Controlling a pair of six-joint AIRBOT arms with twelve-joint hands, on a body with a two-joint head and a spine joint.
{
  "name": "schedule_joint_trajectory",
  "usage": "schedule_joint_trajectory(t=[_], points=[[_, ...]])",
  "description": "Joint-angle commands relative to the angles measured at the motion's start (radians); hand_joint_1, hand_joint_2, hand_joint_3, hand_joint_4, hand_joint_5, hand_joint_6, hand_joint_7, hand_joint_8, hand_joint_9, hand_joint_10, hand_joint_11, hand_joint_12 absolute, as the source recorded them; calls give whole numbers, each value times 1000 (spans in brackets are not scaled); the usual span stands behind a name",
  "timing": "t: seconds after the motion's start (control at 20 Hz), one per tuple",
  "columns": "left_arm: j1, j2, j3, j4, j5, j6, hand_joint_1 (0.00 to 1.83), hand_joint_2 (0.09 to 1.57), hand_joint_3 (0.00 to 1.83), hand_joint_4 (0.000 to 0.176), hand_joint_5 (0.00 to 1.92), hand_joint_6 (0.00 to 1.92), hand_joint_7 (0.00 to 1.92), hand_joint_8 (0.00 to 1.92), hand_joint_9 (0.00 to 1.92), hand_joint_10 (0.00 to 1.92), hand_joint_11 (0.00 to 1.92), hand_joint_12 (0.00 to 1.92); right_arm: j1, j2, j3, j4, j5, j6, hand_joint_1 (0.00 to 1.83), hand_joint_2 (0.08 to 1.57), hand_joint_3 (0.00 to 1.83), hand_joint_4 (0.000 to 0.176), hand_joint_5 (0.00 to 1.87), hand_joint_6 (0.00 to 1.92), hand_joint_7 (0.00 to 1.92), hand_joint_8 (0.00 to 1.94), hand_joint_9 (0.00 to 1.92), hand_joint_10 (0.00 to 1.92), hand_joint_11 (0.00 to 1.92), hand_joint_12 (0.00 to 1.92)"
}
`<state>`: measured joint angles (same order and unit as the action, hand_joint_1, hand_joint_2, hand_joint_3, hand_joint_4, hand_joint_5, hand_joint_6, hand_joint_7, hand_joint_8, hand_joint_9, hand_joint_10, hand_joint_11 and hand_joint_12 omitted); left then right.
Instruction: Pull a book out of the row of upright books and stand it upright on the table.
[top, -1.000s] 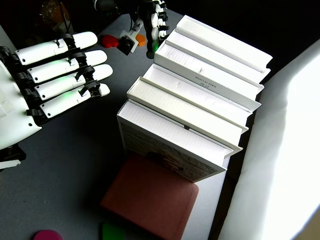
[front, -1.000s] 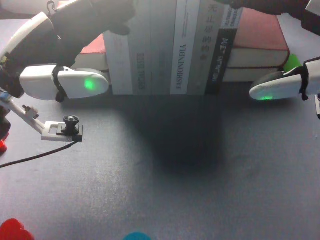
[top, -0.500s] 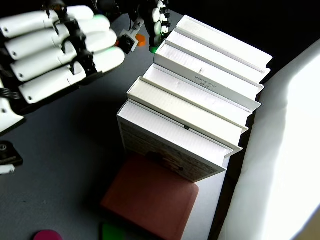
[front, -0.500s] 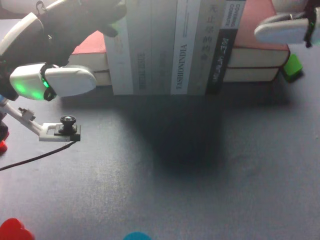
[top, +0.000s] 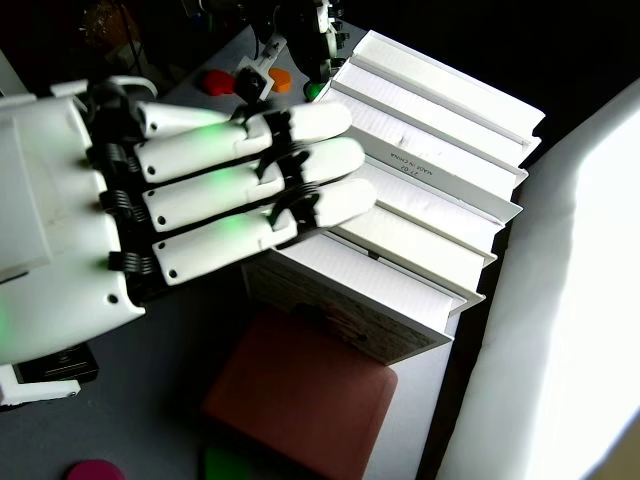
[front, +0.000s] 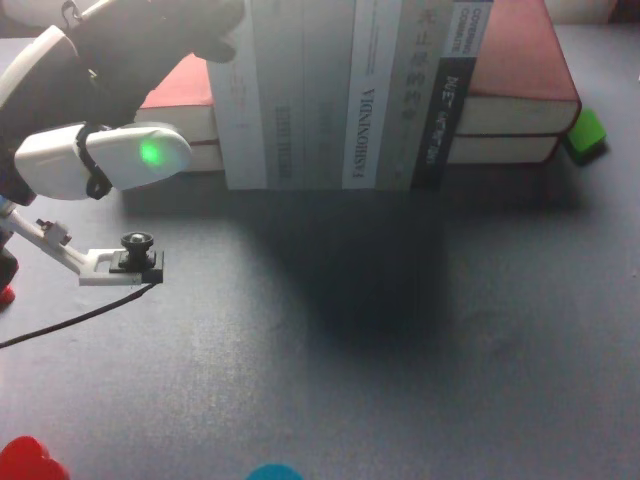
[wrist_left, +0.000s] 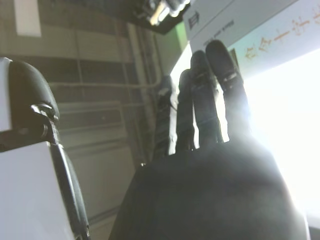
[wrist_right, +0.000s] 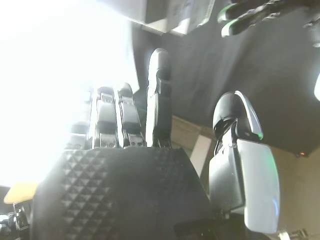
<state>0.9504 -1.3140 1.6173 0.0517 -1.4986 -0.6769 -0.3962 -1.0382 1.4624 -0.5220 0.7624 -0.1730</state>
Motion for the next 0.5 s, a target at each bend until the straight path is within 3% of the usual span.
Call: schedule_joint_trajectory(t=[0.0,0.05,0.1,0.15,0.2,0.25,0.3,0.35,0.4,0.45], points=[[-5,2,-5,-39,-118,-10,937,836,3,0,267,1,278,6,362,12,0,1188,27,-7,6,51,72,4,66,1118,0,89,484,0,0,0,0,0,0,0],[-5,1,-5,-39,-119,-10,929,840,3,0,261,1,272,2,355,7,0,1154,39,-15,14,44,61,2,78,1107,0,74,468,0,0,0,0,0,0,0],[-5,1,-5,-39,-120,-10,918,843,4,0,255,0,265,0,349,3,0,1150,51,-25,24,36,45,1,133,1108,0,47,484,7,0,0,0,0,0,0],[-4,0,-6,-39,-120,-10,937,849,4,0,251,0,235,0,331,1,0,1173,58,-36,37,34,31,1,108,1111,0,70,491,9,0,0,0,0,0,0],[-4,1,-7,-39,-121,-10,935,838,0,1,261,4,232,1,325,0,0,1176,60,-49,50,34,22,1,144,1100,0,81,506,13,0,0,0,0,0,0],[-4,2,-9,-39,-123,-10,927,838,0,0,262,5,257,11,342,7,0,1173,60,-61,63,34,14,1,198,1079,0,85,520,17,0,0,0,0,0,0],[-5,4,-10,-39,-124,-10,916,838,0,0,265,5,272,16,356,13,0,1171,60,-76,76,34,3,2,196,1070,0,72,537,21,0,0,0,0,0,0],[-7,5,-12,-39,-124,-10,920,829,0,0,264,4,274,10,364,13,0,1149,60,-96,95,36,-13,2,155,1107,0,94,543,20,0,0,0,0,0,0],[-7,5,-13,-39,-125,-10,931,827,0,0,268,4,262,4,361,11,0,1139,60,-111,110,39,-24,2,138,1142,11,92,542,17,0,0,0,0,0,0],[-5,5,-14,-39,-126,-10,934,812,0,0,277,8,266,4,365,11,0,1138,60,-128,125,42,-38,2,84,1160,17,123,525,9,0,0,0,0,0,0]])
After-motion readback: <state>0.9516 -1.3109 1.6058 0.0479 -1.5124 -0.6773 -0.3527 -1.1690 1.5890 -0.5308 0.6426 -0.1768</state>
